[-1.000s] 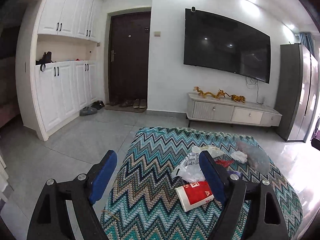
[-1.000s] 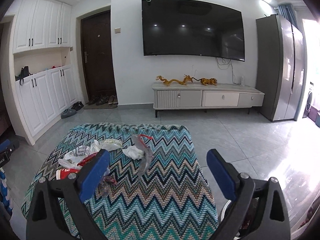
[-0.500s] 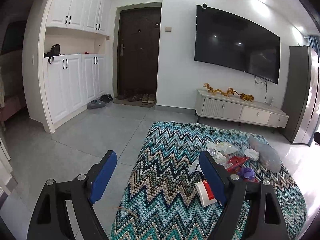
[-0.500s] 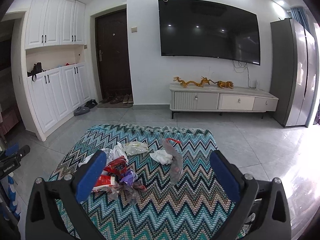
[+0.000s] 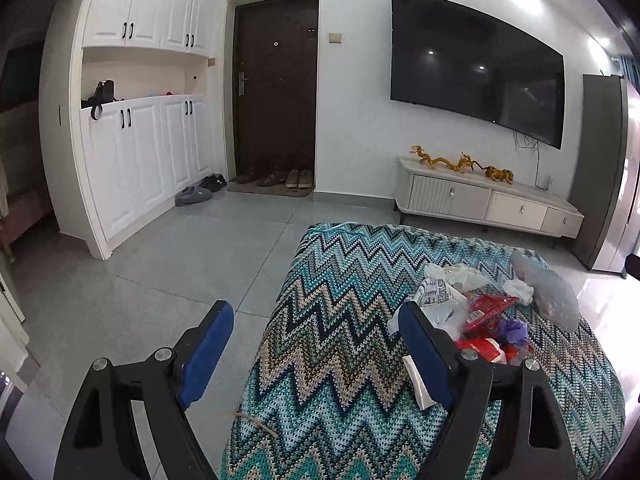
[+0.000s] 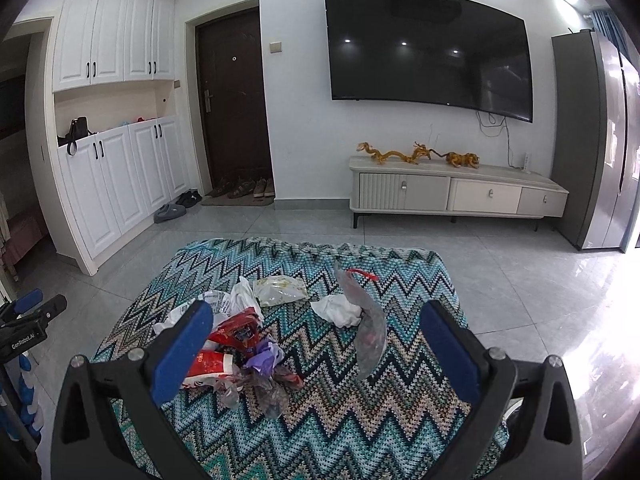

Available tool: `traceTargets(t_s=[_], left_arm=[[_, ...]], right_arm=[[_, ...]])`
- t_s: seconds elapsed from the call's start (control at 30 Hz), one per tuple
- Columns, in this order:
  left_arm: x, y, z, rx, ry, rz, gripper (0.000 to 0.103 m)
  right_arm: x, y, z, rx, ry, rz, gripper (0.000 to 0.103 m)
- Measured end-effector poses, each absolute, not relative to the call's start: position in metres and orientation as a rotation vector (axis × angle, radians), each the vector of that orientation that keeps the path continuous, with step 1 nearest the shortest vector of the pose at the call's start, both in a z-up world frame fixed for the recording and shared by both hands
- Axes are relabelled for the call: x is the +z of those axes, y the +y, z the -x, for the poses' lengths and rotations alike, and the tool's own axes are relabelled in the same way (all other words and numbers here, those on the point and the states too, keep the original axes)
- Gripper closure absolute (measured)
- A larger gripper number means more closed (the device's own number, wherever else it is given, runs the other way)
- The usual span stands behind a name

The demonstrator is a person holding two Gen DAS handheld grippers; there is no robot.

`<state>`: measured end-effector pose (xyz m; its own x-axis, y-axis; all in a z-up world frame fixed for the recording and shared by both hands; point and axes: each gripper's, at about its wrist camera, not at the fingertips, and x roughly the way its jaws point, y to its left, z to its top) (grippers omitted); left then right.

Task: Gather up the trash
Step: 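Return both tools to the trash pile on the blanket, then grasp the white printed plastic bag with the left tool while the right tool grasps the purple bag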

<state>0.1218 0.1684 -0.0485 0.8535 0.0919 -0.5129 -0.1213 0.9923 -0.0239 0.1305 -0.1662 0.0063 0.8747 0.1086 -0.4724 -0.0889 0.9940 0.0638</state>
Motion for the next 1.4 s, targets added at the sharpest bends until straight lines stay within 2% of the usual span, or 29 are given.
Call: traceTargets(t_s=[0.43, 0.7, 0.83, 1.0, 1.07, 1.1, 1.17, 1.2, 1.27, 1.33, 1.4], left_arm=[[-0.078, 0.168, -0.162, 0.081, 0.668, 0.066, 0.020], [-0.105, 0.157, -0.203, -0.153, 0.802, 0.125, 0.020], [-0.112, 0.138, -0.229, -0.237, 0.842, 0.101, 0.020], [-0.123, 0.112, -0.272, -0.307, 0.907, 0.025, 0.020], [-0.132, 0.104, -0.289, -0.315, 0.944, 0.002, 0.020], [-0.137, 0.099, -0.298, -0.328, 0.966, -0.002, 0.023], [-0.148, 0.093, -0.310, -0.330, 1.012, 0.002, 0.046], [-0.153, 0.091, -0.315, -0.339, 1.034, 0.008, 0.049], [-0.163, 0.086, -0.323, -0.357, 1.077, 0.022, 0.063], [-0.163, 0.085, -0.325, -0.364, 1.085, 0.043, 0.066], [-0.158, 0.083, -0.325, -0.366, 1.078, 0.046, 0.071]], right_arm=[[-0.039, -0.161, -0.176, 0.237, 0.657, -0.055, 0.000], [-0.080, -0.124, -0.222, 0.436, 0.794, 0.016, 0.002], [-0.103, -0.115, -0.248, 0.493, 0.853, 0.003, 0.013], [-0.131, -0.116, -0.268, 0.531, 0.935, -0.024, 0.019], [-0.141, -0.117, -0.271, 0.542, 0.967, -0.034, 0.027], [-0.146, -0.118, -0.273, 0.542, 0.979, -0.034, 0.030], [-0.152, -0.120, -0.272, 0.546, 0.993, -0.040, 0.046], [-0.153, -0.122, -0.272, 0.545, 0.995, -0.043, 0.051], [-0.154, -0.127, -0.269, 0.552, 0.988, -0.058, 0.062], [-0.152, -0.134, -0.265, 0.551, 0.968, -0.070, 0.068], [-0.148, -0.139, -0.261, 0.548, 0.946, -0.083, 0.070]])
